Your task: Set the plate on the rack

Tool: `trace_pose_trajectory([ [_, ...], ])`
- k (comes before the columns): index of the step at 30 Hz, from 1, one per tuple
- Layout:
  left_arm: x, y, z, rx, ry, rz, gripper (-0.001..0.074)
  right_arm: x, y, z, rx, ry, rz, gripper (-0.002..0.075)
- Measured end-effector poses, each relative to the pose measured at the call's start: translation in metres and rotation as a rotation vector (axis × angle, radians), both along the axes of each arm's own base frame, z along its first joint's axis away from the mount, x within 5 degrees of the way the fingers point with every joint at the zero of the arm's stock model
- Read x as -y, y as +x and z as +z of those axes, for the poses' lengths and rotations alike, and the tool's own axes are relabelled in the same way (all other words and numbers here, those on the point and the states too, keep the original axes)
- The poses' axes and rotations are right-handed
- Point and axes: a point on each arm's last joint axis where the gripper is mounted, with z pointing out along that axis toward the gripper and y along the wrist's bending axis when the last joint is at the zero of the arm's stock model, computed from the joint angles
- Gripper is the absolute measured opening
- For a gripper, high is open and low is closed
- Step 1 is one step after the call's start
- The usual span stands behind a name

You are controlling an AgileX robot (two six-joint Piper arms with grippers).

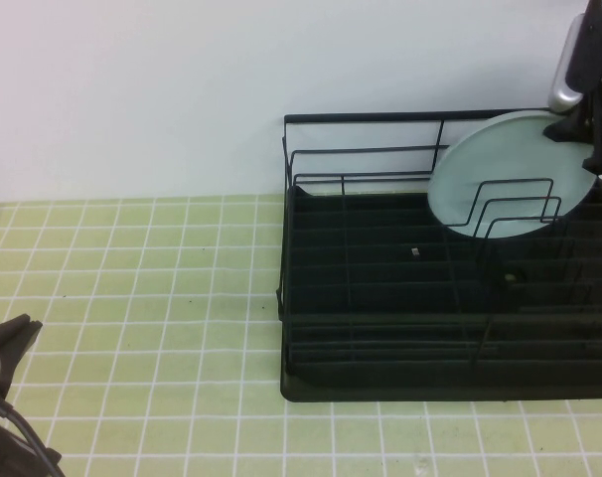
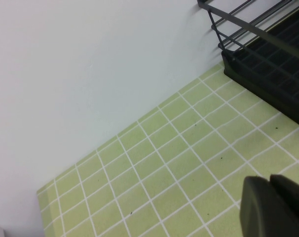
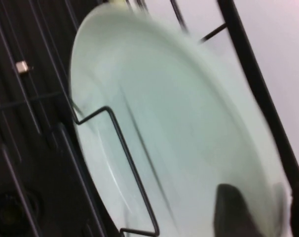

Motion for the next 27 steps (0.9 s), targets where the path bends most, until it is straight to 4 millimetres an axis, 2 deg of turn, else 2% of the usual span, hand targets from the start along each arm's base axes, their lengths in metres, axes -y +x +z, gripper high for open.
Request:
trace_pose_trajectory([
  [4,0.000,0.000,0.000,0.001,0.001,0.000,0.0000,-0.001,0.000,0.000,-0.006,0.021,-0.002,0.0362],
  [6,0.000,0.000,0.000,0.001,0.001,0.000,0.0000,-0.002,0.000,0.001,-0.008,0.035,-0.007,0.0384],
  [9,0.000,0.000,0.000,0.001,0.001,0.000,0.0000,-0.001,-0.003,0.014,0.032,0.044,-0.020,0.0398],
  [15,0.000,0.000,0.000,0.001,0.001,0.000,0.0000,0.002,-0.017,0.060,0.187,0.053,-0.065,0.0402],
  [20,0.001,0.000,0.002,0.017,-0.009,-0.015,0.0000,0.001,-0.044,0.106,0.281,0.087,-0.076,0.0402],
  [27,0.002,0.000,0.002,0.021,-0.011,-0.018,0.0000,-0.002,-0.092,0.172,0.359,0.358,-0.170,0.0364],
])
